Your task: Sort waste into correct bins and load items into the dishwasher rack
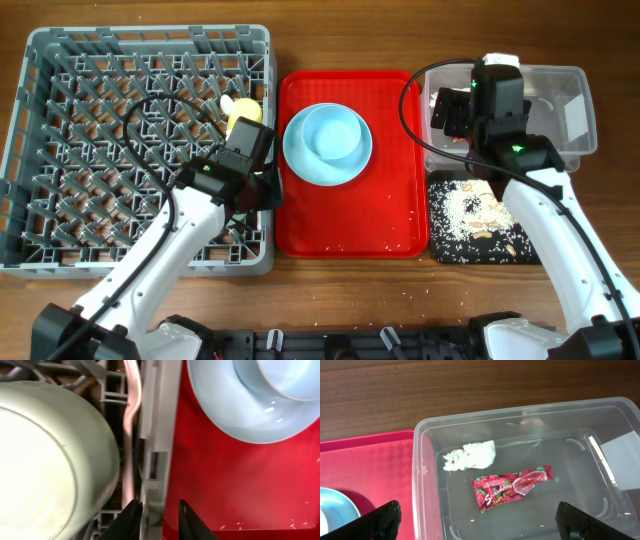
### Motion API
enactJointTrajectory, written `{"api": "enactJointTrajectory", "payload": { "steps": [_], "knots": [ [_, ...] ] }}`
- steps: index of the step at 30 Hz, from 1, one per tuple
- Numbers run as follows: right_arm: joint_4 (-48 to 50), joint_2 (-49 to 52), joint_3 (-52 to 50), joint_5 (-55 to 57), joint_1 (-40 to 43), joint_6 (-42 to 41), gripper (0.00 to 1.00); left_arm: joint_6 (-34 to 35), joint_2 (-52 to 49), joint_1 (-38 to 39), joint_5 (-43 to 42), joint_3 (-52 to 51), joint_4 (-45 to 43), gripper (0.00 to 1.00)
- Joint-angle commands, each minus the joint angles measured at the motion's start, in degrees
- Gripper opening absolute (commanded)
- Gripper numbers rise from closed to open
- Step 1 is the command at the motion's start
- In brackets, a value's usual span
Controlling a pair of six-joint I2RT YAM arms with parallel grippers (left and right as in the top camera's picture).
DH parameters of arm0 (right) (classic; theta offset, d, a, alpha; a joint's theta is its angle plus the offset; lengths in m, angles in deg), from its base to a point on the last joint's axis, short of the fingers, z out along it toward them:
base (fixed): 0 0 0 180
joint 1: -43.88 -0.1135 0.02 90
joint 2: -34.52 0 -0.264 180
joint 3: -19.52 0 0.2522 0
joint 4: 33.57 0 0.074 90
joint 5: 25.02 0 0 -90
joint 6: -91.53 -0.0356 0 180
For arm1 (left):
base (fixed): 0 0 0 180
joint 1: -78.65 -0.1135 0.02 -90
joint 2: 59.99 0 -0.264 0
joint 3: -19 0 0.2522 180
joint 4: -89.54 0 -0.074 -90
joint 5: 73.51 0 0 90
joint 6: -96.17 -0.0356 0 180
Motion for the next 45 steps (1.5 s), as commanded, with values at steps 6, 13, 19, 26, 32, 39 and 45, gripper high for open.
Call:
{"api": "enactJointTrajectory", "payload": {
  "steps": [6,13,19,26,32,39,45],
  "knots": [
    [0.28,-0.31,-0.02,-0.5,0.13,-0.09,1.0,0.11,9.57,0.31,-11.02,10.93,-7.41,0.4],
    [0.28,-0.31,-0.02,-0.5,0.13,-0.09,1.0,0.11,-9.92,7.91,-10.82,10.78,-13.14,0.04],
    [0.28,-0.31,-0.02,-0.5,0.13,-0.13,1.0,0.13,-24.87,10.23,-9.44,10.78,-16.41,0.04],
    [0.28,-0.31,-0.02,-0.5,0.13,-0.11,1.0,0.15,-25.83,10.29,-3.69,10.71,-18.6,0.04],
    [0.28,-0.31,-0.02,-0.5,0.13,-0.09,1.0,0.13,-27.67,10.29,-1.92,10.67,-19.58,0.04],
    [0.28,-0.31,-0.02,-0.5,0.13,-0.09,1.0,0.15,-28.79,10.27,-5.66,10.69,-9.97,0.04],
    [0.28,-0.31,-0.02,-0.5,0.13,-0.11,1.0,0.15,-21.11,10.27,-6.21,15.45,1.68,0.04]
  ]
}}
